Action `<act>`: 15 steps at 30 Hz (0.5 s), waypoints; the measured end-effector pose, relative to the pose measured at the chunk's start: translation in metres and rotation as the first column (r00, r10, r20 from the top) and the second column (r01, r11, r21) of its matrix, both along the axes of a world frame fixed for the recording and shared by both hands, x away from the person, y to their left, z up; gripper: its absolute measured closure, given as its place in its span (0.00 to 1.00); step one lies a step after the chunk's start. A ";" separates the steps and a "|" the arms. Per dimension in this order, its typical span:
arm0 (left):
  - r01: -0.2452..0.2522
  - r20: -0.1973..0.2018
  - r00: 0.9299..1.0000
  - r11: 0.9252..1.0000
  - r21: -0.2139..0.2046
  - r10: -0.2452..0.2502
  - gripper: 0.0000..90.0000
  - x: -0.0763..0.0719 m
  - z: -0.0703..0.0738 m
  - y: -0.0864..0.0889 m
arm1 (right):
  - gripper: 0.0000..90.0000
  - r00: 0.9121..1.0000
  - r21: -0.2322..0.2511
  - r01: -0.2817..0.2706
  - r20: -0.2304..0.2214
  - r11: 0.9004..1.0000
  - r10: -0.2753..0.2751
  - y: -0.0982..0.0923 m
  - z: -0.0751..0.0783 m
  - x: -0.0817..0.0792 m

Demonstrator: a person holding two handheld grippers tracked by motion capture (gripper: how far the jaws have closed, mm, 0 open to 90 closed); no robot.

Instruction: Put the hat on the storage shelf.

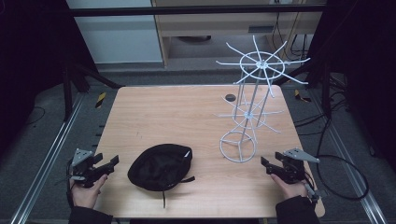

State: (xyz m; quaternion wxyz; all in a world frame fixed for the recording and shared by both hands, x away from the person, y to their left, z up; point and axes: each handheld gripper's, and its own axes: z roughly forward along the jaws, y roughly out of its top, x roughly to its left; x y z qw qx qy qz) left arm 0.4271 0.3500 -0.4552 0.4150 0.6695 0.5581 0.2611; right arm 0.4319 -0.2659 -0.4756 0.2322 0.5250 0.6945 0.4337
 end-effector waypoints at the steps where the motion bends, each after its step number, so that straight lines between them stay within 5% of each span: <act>1: 0.001 0.007 1.000 1.000 -0.005 -0.001 0.34 -0.002 0.001 -0.002 | 0.38 1.000 -0.005 -0.009 0.005 1.000 0.009 0.003 0.001 -0.001; 15: 0.077 -0.005 0.997 0.997 -0.018 -0.077 0.45 -0.012 0.010 -0.023 | 0.51 0.982 0.020 -0.185 0.030 0.983 0.184 0.045 0.014 -0.013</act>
